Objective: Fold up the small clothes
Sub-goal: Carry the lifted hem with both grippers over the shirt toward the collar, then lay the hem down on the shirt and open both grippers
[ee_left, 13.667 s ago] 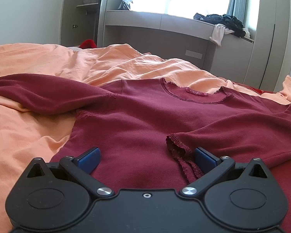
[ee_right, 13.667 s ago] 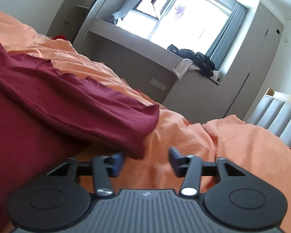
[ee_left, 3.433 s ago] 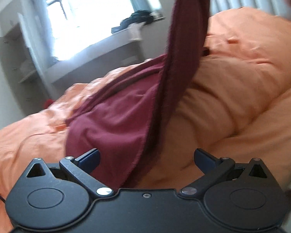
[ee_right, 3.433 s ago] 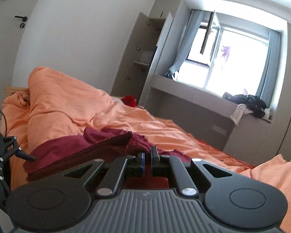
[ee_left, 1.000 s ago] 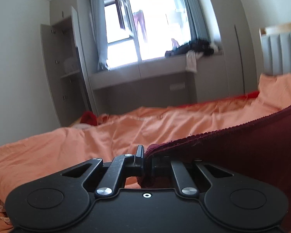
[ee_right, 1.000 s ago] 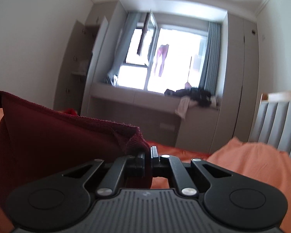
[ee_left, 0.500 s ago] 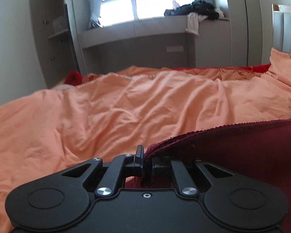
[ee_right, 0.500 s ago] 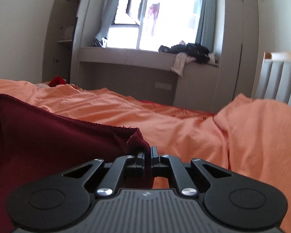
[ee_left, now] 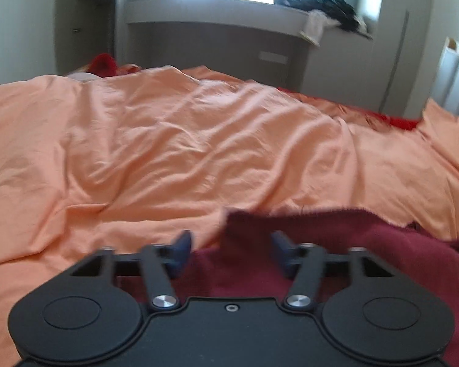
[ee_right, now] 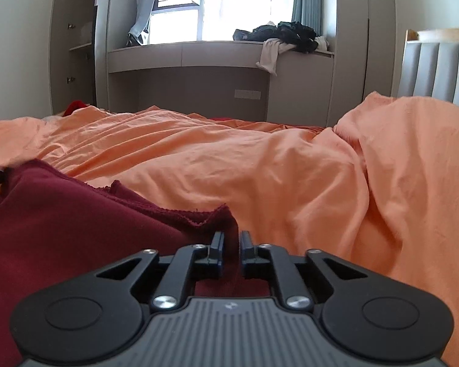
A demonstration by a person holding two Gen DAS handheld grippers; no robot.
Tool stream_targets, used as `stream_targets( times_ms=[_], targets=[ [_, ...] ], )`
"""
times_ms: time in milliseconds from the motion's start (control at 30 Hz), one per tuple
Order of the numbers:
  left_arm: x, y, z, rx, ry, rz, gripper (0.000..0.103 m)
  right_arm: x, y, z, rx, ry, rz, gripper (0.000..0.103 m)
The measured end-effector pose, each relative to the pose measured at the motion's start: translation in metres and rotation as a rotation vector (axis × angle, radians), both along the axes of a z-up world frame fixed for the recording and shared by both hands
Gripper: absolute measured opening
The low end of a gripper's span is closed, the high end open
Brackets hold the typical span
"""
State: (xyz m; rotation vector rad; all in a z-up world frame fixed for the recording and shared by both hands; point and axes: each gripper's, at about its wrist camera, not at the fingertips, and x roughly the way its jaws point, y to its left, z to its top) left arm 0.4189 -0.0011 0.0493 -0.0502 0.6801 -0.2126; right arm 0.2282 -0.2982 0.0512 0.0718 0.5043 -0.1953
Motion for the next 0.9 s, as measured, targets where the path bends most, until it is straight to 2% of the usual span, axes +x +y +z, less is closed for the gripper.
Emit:
stream_targets(
  times_ms=[67,133,200,267,333,400,467,500,600,633,667,700,733,833,900],
  targets=[
    [-0.008,0.008,0.006,-0.007,-0.023,-0.002,0.078,-0.006,-0.002,0.001,0.013,-0.013,-0.005,0.047],
    [-0.016,0.013,0.009,-0.001,-0.027,-0.007,0.084,-0.012,-0.001,0.003,0.009,-0.026,0.002,0.057],
    [-0.027,0.017,0.007,0.008,-0.033,-0.025,0.086,-0.016,0.0,0.004,0.008,-0.043,0.015,0.078],
    [-0.037,0.015,-0.001,0.032,-0.033,-0.046,0.087,-0.014,0.0,0.004,0.013,-0.049,0.022,0.088],
    [-0.044,0.011,-0.011,0.079,-0.036,-0.06,0.087,-0.007,-0.001,0.003,0.015,-0.048,0.036,0.088],
    [-0.049,0.007,-0.022,0.121,-0.028,-0.073,0.082,0.001,-0.003,0.001,0.025,-0.052,0.052,0.084],
    [-0.051,0.006,-0.03,0.125,-0.018,-0.098,0.073,0.009,-0.007,-0.002,0.06,-0.04,0.063,0.078],
    [-0.053,0.007,-0.032,0.118,-0.021,-0.105,0.071,0.011,-0.008,-0.003,0.069,-0.041,0.069,0.067],
    [-0.051,0.009,-0.03,0.084,-0.001,-0.141,0.054,0.018,-0.011,-0.006,0.09,-0.031,0.068,0.04],
    [-0.049,0.009,-0.029,0.073,0.017,-0.152,0.042,0.018,-0.013,-0.006,0.105,-0.033,0.065,0.035],
    [-0.046,0.009,-0.029,0.062,0.039,-0.158,0.029,0.019,-0.015,-0.007,0.115,-0.033,0.055,0.021],
    [-0.043,0.01,-0.029,0.054,0.063,-0.153,0.022,0.02,-0.016,-0.007,0.12,-0.032,0.045,0.015],
    [-0.042,0.01,-0.029,0.056,0.076,-0.135,0.008,0.02,-0.017,-0.007,0.125,-0.037,0.043,0.014],
    [-0.042,0.013,-0.026,0.031,0.08,-0.072,0.005,0.019,-0.016,-0.005,0.119,-0.05,0.042,0.009],
    [-0.05,0.014,-0.02,0.047,0.031,-0.022,0.004,0.017,-0.013,-0.001,0.097,-0.069,0.047,0.008]
  ],
)
